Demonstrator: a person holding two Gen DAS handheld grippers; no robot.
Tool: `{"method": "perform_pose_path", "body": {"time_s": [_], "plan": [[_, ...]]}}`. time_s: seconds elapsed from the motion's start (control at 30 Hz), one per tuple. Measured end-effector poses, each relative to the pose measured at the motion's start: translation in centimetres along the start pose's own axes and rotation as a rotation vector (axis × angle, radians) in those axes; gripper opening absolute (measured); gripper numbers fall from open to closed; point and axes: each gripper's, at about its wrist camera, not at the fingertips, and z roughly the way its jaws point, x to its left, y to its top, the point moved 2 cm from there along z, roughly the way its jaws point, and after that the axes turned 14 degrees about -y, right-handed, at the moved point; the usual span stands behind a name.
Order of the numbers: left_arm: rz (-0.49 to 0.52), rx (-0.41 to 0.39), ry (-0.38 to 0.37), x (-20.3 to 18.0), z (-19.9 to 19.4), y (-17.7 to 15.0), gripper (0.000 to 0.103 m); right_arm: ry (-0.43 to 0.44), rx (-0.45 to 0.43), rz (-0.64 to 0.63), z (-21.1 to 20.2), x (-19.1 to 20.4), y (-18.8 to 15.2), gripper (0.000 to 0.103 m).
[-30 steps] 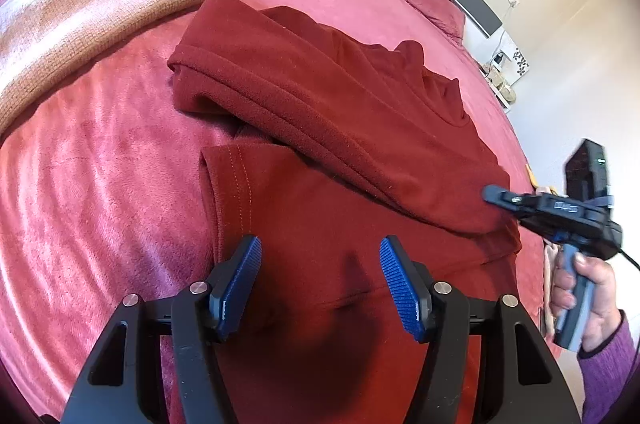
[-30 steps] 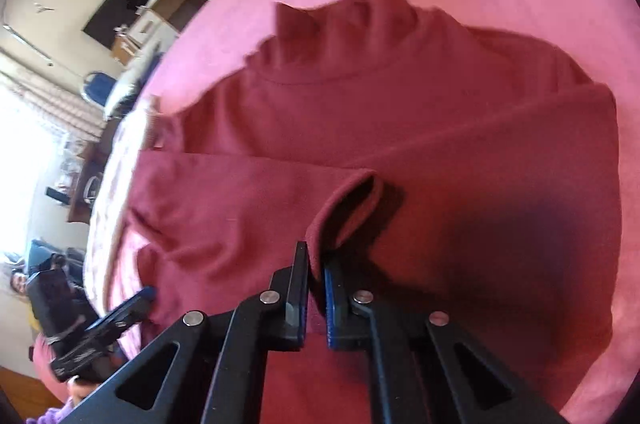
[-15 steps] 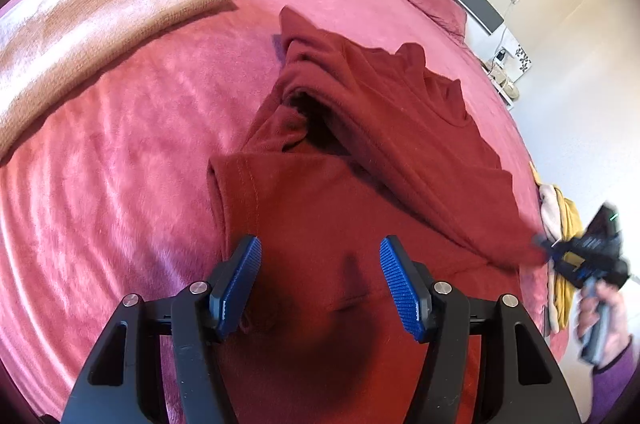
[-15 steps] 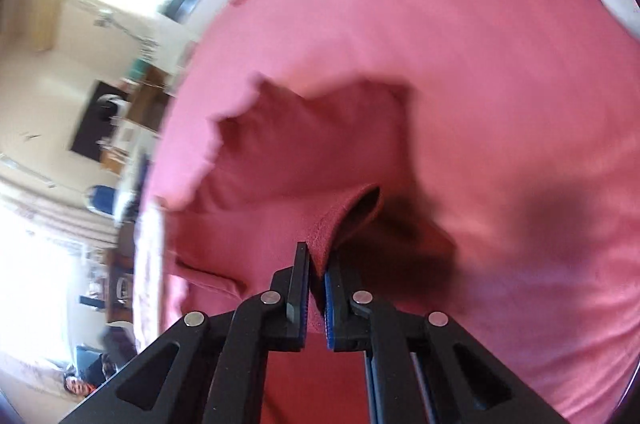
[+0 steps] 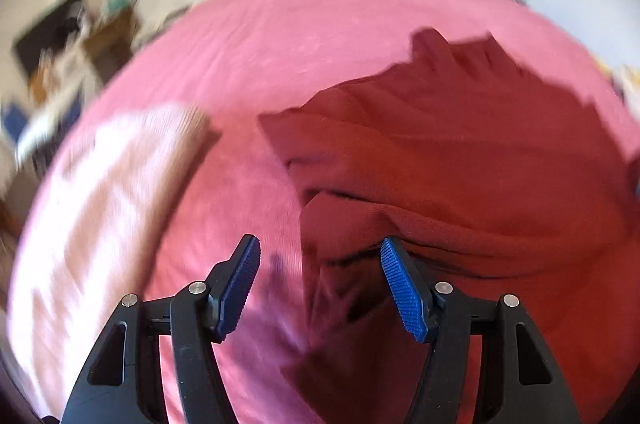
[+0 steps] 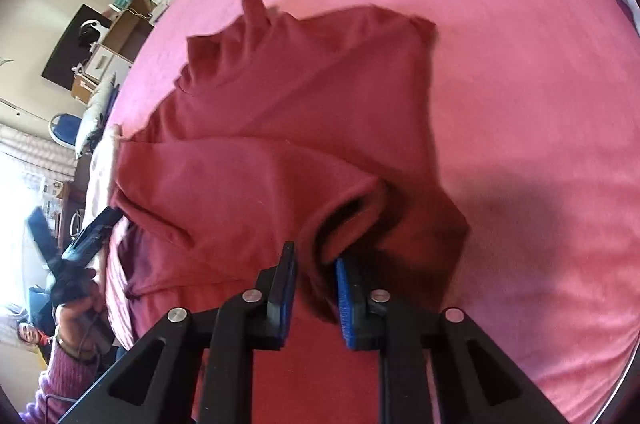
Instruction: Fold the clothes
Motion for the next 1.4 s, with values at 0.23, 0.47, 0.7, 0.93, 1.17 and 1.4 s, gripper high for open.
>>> {"method": "perform_pose_path", "body": {"time_s": [0.23,0.47,0.7,0.93,1.17,1.4], "plan": [[0.016,-0.075,0.059,0.9,0.4,0.4,0.067,0.003,-0.016,0.075,-0.6,-0.9,0.7,0.007],[-0.205,-0.143,0.098,6.1,-2.8,-3.4,0.068,0.032,-0.006,0.199,-0.5,-4.0,-0.4,0.006],[-0.325,-0.072,0.059,7.0,-3.1,-6.0,0.068,-0.014,0.079,0.198,1.9,-4.1,-1.6,0.010],[-0.485,-0.321,-0.026,8.2,-7.5,-5.7,0.068,-0.230,-0.288,-0.093,-5.0,4.4,2.2,0.027],[-0.364,-0.217,-0.116,5.9,-1.9,-2.5,0.068,0.031,-0.165,-0.675,2.2,29.2,8.1,0.030],[-0.501,-0.246,-0.168,8.6,-1.3,-5.5,0.072,-0.110,0.000,-0.992,12.5,42.4,8.4,0.030]]}}
